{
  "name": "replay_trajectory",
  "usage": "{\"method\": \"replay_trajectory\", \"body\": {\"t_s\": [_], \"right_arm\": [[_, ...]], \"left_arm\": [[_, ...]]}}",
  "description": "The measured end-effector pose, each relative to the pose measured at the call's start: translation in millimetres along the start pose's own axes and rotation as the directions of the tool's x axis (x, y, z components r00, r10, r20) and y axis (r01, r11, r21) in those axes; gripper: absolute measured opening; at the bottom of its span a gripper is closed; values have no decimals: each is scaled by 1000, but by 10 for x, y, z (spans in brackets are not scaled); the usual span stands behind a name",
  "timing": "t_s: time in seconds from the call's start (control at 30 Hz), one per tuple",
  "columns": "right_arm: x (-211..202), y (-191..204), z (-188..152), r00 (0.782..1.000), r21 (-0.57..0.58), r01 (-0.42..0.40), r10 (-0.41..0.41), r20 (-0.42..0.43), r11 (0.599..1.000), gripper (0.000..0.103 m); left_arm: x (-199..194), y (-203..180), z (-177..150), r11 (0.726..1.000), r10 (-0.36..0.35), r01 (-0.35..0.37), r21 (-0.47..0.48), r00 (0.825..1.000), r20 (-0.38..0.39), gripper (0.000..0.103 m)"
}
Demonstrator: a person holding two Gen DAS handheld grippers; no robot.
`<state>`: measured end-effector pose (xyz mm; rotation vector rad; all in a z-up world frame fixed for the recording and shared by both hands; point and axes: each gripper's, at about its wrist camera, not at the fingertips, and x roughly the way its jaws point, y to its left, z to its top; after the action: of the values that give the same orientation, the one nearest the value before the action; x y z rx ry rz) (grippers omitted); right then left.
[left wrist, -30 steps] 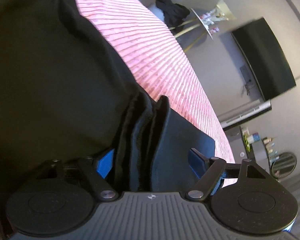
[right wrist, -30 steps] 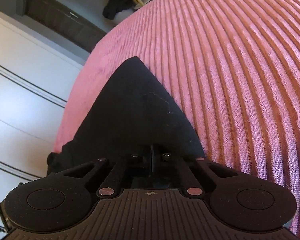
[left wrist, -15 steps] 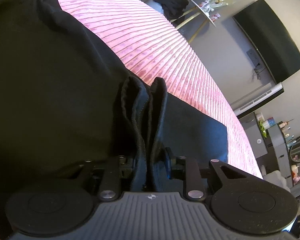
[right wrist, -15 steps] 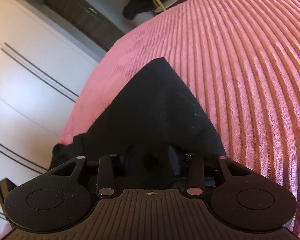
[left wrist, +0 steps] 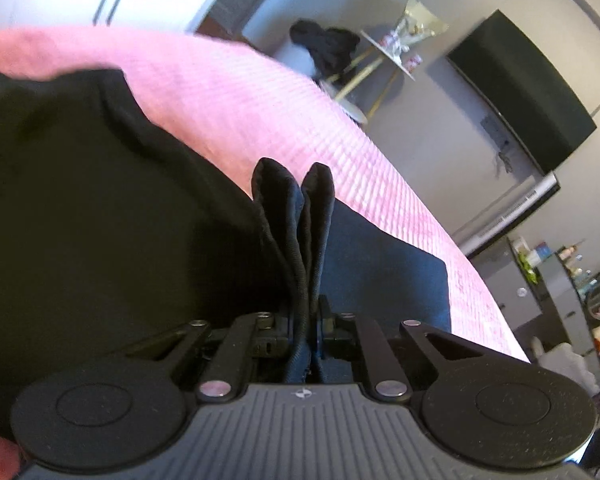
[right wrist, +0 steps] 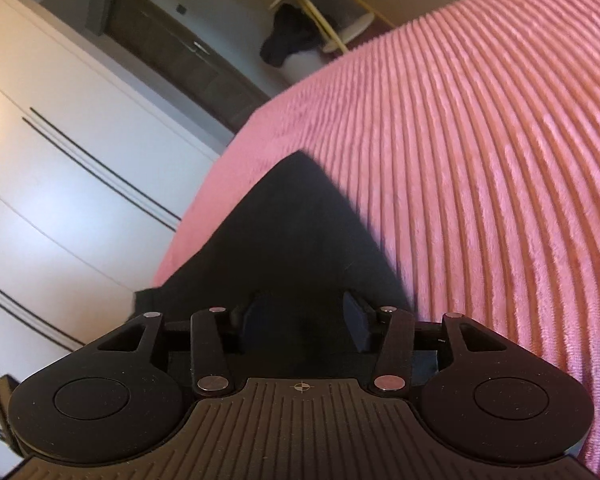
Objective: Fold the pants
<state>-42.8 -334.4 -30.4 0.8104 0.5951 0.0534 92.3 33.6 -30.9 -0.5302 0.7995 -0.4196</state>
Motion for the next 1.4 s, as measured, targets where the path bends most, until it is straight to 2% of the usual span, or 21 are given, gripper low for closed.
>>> {"method": "replay_trajectory", "body": {"t_s": [0.07,0.13,0.23,0.37,0.43,0.47,0.5,0.57,0.67,0.7,0.77,0.8,0.87,0.97,1.0,1.03,1.13,1.2,1.3,1.33,1.4], "right_arm": [[-43,62,-17,999,-36,39,-39,15,999,53],[-41,119,-38,996,-77,86,-84,20,993,52],[15,205,-63,992,-133,130,-129,12,983,49],[121,307,-96,982,-200,184,-188,-2,962,37],[169,369,-110,978,-231,202,-206,5,952,34],[179,412,-122,978,-256,205,-208,15,945,31],[186,476,-137,978,-288,209,-208,33,935,27],[201,602,-190,979,-362,205,-194,66,909,26],[310,733,-326,988,-443,141,-151,13,885,24],[373,763,-377,986,-477,139,-165,-14,868,24],[552,790,-465,963,-553,201,-267,-41,808,23],[627,771,-470,955,-560,214,-291,-51,800,21],[672,747,-427,951,-546,250,-309,-18,800,14],[618,697,-386,949,-516,279,-316,17,810,14],[580,700,-384,951,-513,281,-308,33,811,15],[546,714,-386,954,-515,276,-297,44,811,22],[497,745,-391,967,-514,226,-253,19,827,25],[521,770,-435,965,-529,214,-263,-17,821,26],[570,800,-495,954,-555,228,-298,-37,800,26],[568,799,-497,954,-554,228,-298,-39,801,26],[577,783,-501,954,-546,225,-297,-45,807,27]], "left_arm": [[-114,94,38,999,42,-42,-16,999,12,9],[-193,163,58,993,121,-121,-14,992,25,9],[-259,313,55,965,262,-261,-27,964,36,11],[-323,472,50,938,338,-330,-103,938,78,31],[-355,460,53,939,338,-327,-106,934,114,40],[-344,433,42,942,333,-323,-94,934,128,52],[-327,394,23,944,328,-320,-76,935,135,57],[-273,309,-19,946,324,-323,-28,933,155,65],[-190,252,-44,936,340,-350,35,926,166,71],[-179,257,-61,936,339,-350,39,926,167,72],[-135,273,-85,935,345,-354,30,925,161,74],[-112,291,-79,932,354,-362,24,922,154,74],[-67,351,-53,927,371,-375,6,919,134,74],[-64,415,-30,924,381,-380,-35,916,123,74],[-84,420,-25,925,379,-376,-45,916,134,74],[-82,406,-5,928,373,-370,-51,916,144,74],[-80,411,0,934,356,-353,-48,923,148,76],[-43,414,0,935,356,-353,-40,926,130,76],[-13,444,8,950,312,-306,-67,944,108,79],[-17,476,5,956,289,-282,-80,952,105,85],[2,500,8,960,274,-266,-88,957,97,86]]}}
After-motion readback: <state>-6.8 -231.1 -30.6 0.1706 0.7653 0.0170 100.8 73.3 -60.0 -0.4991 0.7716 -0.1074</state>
